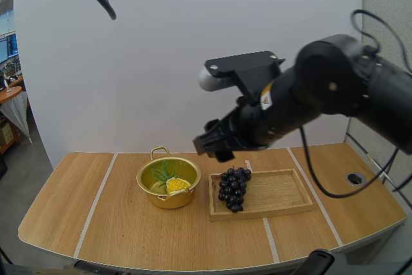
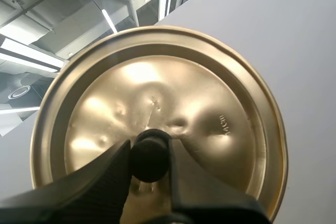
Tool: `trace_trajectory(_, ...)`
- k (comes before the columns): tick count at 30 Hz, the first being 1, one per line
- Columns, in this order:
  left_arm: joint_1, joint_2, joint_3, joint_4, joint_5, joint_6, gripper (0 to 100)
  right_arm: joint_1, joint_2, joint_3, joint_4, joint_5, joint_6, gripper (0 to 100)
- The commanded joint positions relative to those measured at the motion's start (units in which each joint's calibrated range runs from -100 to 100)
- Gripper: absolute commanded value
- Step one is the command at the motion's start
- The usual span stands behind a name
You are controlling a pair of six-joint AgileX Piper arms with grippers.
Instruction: Open the pot, put the pineapple inside, and close it
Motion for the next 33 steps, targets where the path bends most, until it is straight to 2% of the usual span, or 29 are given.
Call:
trace_trajectory(1, -0.25, -0.42, -0.45, 0.03, -2.09, -0.43, 0, -0.09, -2.70, 0.54, -1.00, 6.70, -0.28, 100)
trace_trajectory(13, -0.25, -0.42, -0.45, 0.03, -2.09, -0.43, 0, -0.09, -4.14, 7.14, -2.88, 6.70, -0.28, 98)
trace_trajectory(15, -0.25, -0.42, -0.45, 0.03, -2.09, -0.43, 0, -0.09, -4.14, 7.94, -2.37, 6.70, -0.28, 70)
trace_trajectory(18, -0.25, -0.42, -0.45, 0.03, -2.09, -0.43, 0, -0.09, -4.14, 8.62, -1.90, 6.70, -0.28, 16)
trace_trajectory(19, -0.25, -0.42, -0.45, 0.03, -2.09, -0.43, 0, -0.37, -4.28, 8.78, -1.90, 6.70, -0.28, 1)
trace_trajectory(33, -0.25, -0.42, -0.45, 0.03, -2.09, -0.43, 0, -1.27, -8.11, 8.92, -1.21, 4.63, 0.18, 0)
